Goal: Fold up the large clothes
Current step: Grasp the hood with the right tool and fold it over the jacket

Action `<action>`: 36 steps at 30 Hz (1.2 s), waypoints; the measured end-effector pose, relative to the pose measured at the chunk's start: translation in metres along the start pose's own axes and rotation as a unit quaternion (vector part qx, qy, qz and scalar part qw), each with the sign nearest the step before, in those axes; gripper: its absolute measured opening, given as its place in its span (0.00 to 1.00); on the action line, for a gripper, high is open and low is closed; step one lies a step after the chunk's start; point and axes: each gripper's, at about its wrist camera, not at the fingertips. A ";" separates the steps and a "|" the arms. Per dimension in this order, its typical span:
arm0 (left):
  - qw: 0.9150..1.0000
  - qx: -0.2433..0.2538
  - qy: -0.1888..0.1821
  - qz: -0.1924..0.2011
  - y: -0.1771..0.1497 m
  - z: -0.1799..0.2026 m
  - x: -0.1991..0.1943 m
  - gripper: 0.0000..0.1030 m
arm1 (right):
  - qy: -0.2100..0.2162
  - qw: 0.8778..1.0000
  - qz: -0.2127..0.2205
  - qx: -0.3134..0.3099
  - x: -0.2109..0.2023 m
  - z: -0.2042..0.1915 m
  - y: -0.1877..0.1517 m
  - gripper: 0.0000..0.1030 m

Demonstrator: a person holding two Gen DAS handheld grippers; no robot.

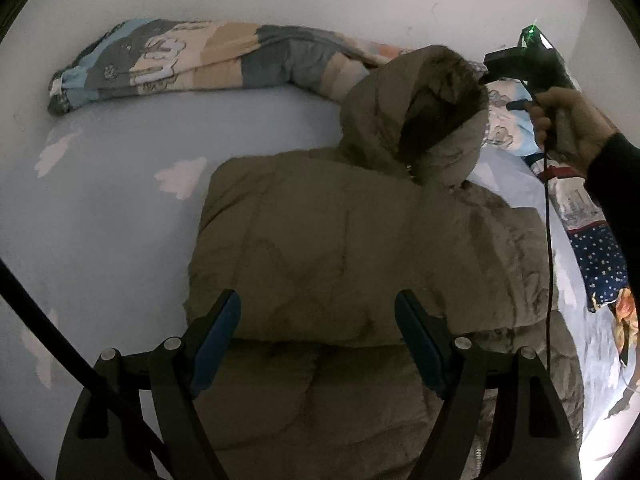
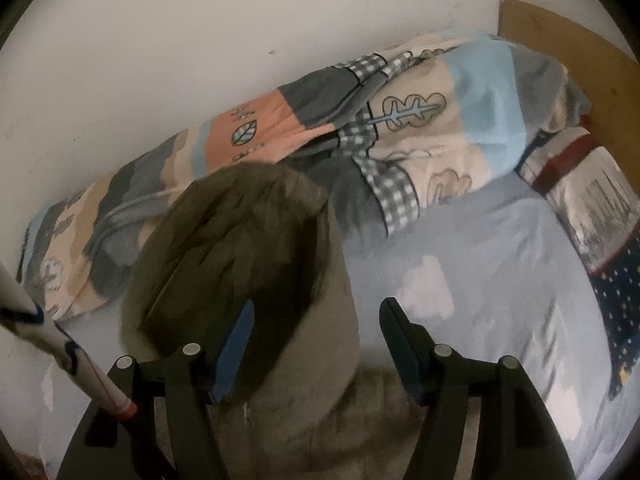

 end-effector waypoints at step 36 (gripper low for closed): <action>0.983 -0.102 -0.154 -0.005 0.013 -0.014 0.003 0.76 | 0.111 0.987 0.087 -0.073 -0.114 0.039 -0.187 0.08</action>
Point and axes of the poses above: each gripper's, at about its wrist camera, not at the fingertips, and x roughly the way its jaws point, z to its right, y to its top, and after that the axes turned 9 degrees about -z, right-handed
